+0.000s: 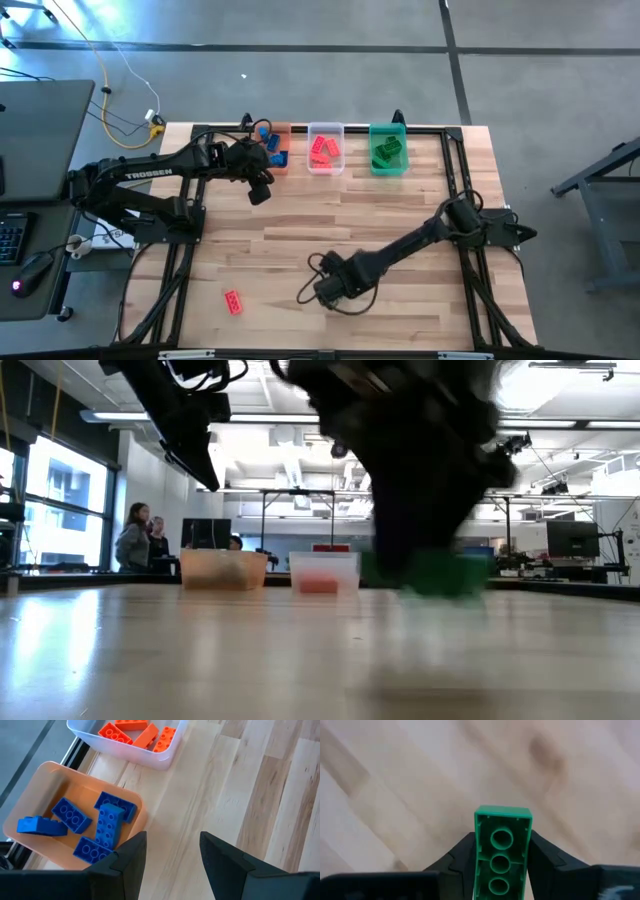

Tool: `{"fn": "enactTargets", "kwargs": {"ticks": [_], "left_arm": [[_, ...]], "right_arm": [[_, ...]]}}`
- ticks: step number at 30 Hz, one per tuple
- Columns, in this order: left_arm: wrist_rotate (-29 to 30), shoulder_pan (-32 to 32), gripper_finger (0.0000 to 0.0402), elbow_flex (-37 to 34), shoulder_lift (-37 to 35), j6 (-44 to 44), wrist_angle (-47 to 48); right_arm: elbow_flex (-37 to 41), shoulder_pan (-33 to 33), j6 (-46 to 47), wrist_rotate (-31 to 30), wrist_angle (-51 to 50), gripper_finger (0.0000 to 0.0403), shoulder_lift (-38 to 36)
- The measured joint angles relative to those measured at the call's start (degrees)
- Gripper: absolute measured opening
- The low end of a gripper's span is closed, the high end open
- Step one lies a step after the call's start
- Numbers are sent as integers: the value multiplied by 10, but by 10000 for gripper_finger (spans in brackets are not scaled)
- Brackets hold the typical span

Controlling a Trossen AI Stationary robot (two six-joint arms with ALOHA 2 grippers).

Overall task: Sort & place blocks by color
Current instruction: Put the green game piece into the green bin

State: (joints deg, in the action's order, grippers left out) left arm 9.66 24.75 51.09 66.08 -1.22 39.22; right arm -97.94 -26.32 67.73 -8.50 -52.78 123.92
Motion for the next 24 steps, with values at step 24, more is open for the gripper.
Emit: {"fn": "enactTargets", "kwargs": {"ticks": [24], "left_arm": [[-5, -7, 170, 0, 0, 6, 40]], "right_arm": [[-156, 191, -214, -319, -373, 109, -4]]}}
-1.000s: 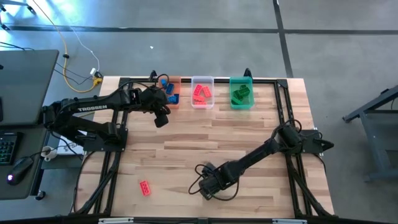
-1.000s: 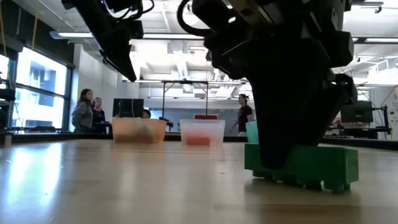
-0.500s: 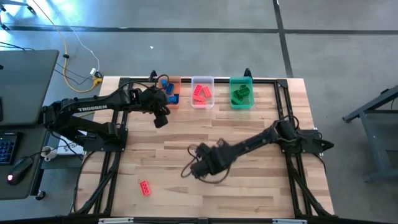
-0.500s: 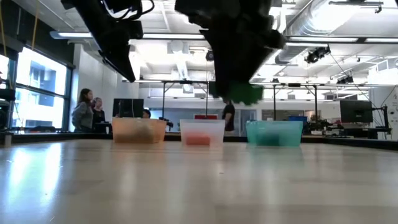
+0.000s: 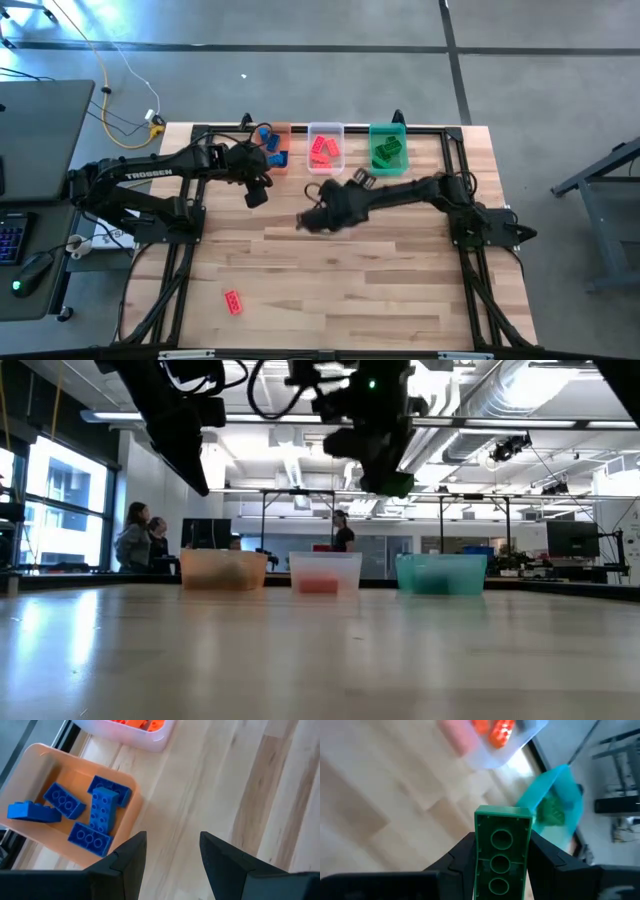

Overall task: Sort & place blocks by color
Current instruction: Put the green game piece into the green bin

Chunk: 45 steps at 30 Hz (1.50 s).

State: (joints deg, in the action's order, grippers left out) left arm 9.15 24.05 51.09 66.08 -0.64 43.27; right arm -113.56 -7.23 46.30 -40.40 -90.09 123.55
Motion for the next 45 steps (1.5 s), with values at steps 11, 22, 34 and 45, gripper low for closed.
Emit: {"fn": "enactTargets", "kwargs": {"ticks": [11, 22, 34, 45], "left_arm": [[0, -52, 170, 0, 0, 5, 8], [0, -92, 170, 0, 0, 5, 37], [0, -96, 170, 0, 0, 5, 42], [5, -96, 170, 0, 0, -4, 43]], "right_arm": [[0, 134, -133, -41, 0, 109, -2], [0, 265, -227, -42, 1, 109, -2], [0, 389, -238, 26, 1, 109, -2], [0, 382, -233, 83, 1, 109, -2]]}}
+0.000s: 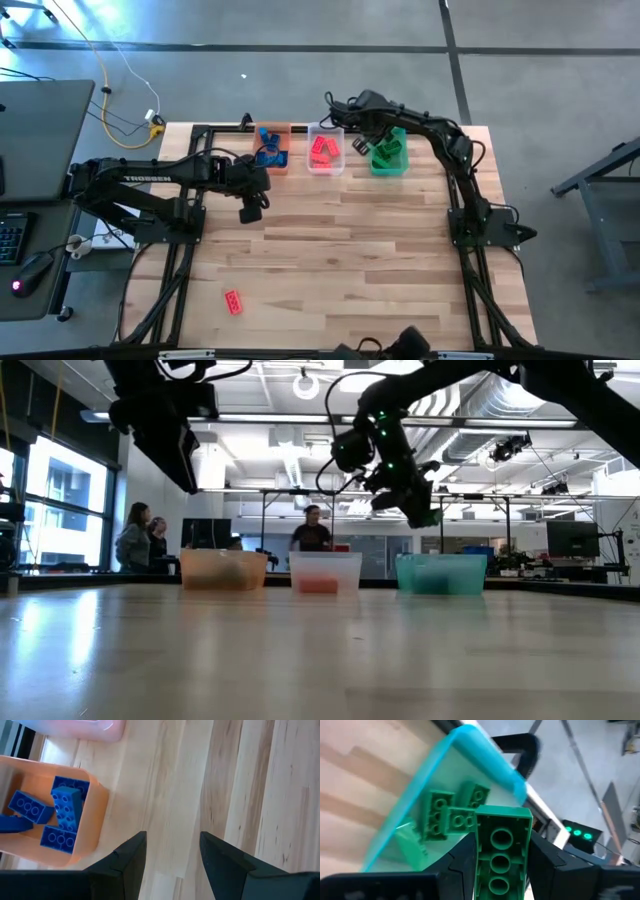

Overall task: Sort & place blocks by color
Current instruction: Put the green game piece into the green bin

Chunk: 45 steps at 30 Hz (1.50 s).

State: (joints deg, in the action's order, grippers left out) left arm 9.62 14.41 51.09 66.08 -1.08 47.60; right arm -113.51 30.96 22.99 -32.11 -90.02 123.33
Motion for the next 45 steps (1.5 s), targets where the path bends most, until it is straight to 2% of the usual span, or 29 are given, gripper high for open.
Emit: {"fn": "enactTargets", "kwargs": {"ticks": [5, 11, 13, 16, 18, 22, 25, 30, 38, 45], "left_arm": [[0, 0, 170, 0, 0, 2, 10], [0, 0, 170, 0, 0, 6, 15], [0, 0, 170, 0, 0, 8, 15], [0, 0, 170, 0, 0, 9, 15], [0, 0, 170, 0, 0, 9, 15], [0, 1, 170, 0, 0, 9, 15], [0, 1, 170, 0, 0, 11, 15], [0, 1, 170, 0, 0, 24, 15], [0, 1, 170, 0, 0, 24, 14], [0, 1, 170, 0, 0, 24, 14]], "right_arm": [[0, -10, -10, 38, 0, 109, 0], [7, -27, -16, 44, 3, 109, -12], [43, -36, -9, 41, 1, 109, -36], [139, -45, 11, 10, 18, 109, -90], [197, -49, 1, -3, 70, 109, -135], [284, -46, -8, 43, 187, 109, -221], [337, -34, -10, 49, 260, 109, -276], [417, -2, -18, 63, 409, 109, -337], [487, 70, -53, 146, 583, 109, -340], [488, 122, -24, 240, 619, 109, -312]]}}
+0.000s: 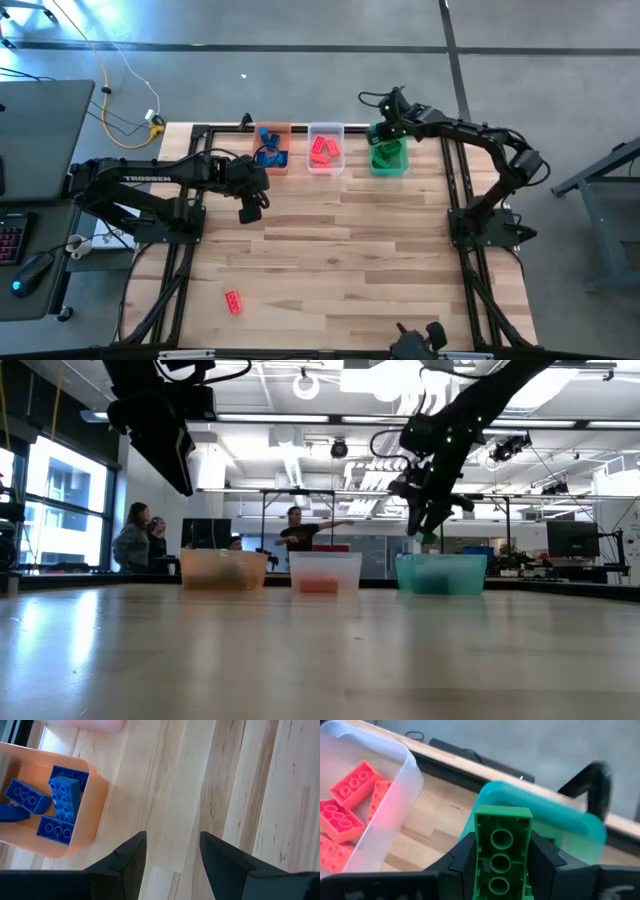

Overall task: Sort & place blocks by color
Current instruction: Put the green game piece into the green bin

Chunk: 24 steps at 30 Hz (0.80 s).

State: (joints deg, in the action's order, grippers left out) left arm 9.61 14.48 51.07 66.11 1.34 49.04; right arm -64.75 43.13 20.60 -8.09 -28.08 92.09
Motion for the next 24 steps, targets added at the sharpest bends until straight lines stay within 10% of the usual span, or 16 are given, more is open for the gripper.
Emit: {"fn": "enactTargets", "kwargs": {"ticks": [24], "left_arm": [[17, 0, 239, 0, 0, 32, 3]], "right_arm": [[0, 34, -41, 32, -6, 208, 38]]}}
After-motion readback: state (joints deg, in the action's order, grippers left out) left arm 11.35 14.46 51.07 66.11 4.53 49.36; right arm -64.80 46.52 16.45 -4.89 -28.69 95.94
